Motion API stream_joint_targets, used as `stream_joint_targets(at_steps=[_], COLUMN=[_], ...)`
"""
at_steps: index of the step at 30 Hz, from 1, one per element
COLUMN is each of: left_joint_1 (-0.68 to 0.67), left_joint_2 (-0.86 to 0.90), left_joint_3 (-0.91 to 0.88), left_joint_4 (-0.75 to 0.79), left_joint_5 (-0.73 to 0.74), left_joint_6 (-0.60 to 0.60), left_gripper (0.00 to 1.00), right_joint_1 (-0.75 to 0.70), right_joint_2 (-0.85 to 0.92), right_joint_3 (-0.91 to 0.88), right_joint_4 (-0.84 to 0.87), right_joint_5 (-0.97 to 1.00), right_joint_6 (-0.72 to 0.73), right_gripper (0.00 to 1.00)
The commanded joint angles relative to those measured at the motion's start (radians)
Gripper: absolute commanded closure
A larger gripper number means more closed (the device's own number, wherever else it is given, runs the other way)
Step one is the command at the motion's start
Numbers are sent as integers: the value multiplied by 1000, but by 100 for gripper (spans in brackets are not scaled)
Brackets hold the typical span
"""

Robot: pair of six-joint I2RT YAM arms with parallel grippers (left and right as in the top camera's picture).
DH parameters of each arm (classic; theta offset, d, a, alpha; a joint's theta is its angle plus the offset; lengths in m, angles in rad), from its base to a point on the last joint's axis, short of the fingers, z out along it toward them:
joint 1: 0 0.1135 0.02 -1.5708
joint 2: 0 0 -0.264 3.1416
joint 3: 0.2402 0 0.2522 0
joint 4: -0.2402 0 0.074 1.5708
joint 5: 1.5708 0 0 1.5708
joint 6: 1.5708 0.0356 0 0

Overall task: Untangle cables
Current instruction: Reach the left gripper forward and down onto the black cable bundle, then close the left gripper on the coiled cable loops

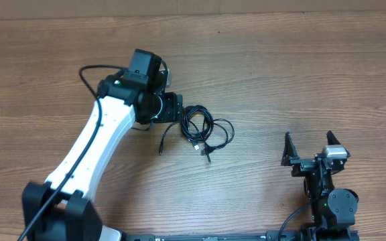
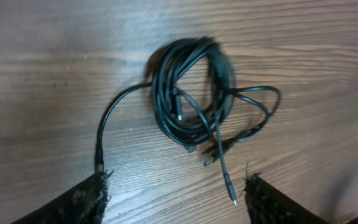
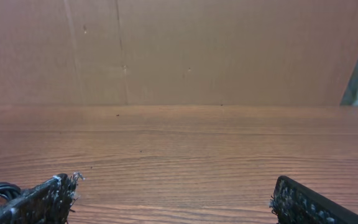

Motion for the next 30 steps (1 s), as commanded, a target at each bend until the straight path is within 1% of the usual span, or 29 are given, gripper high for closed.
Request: stream_joint_targets(at_steps=[1, 4, 9, 10, 11, 18, 19, 21, 25, 27, 28, 30], left_joint_1=[-4, -4, -5, -5, -5, -16, -20, -33, -67, -80, -84, -92], left_joint_2=[69, 113, 166, 175, 188, 265, 274, 292, 329, 344, 351, 365], left_joint_3=[16, 16, 16, 16, 15, 15, 15, 15, 15, 15, 15, 15], left_joint_4=[-11, -14, -13, -13, -13, 3, 11, 37, 95, 108, 109, 107], left_joint_5=[-6, -3, -4, -4, -4, -4, -3, 7, 16, 5, -2, -20], left_joint_6=[-169, -230, -317, -335, -356, -509, -518, -521, -521, -521, -521, -521], left_gripper=[35, 41, 45, 49, 50, 51, 53, 53, 47, 47, 51, 62], right_joint_1=[3, 3, 3, 3, 3, 3, 3, 3, 3, 3, 3, 3], right_joint_2=[-10, -10, -10, -10, -10, -10, -10, -10, -10, -10, -10, -10], right_joint_3=[-11, -11, -11, -11, -11, -11, -11, -11, -11, -11, -11, -11], right_joint_4=[2, 2, 2, 2, 2, 2, 2, 2, 2, 2, 2, 2], right_joint_5=[-2, -2, -2, -2, -2, -2, -2, -2, -2, -2, -2, -2], right_joint_6=[3, 3, 3, 3, 3, 3, 3, 3, 3, 3, 3, 3], right_gripper=[0, 0, 0, 0, 0, 0, 0, 0, 0, 0, 0, 0])
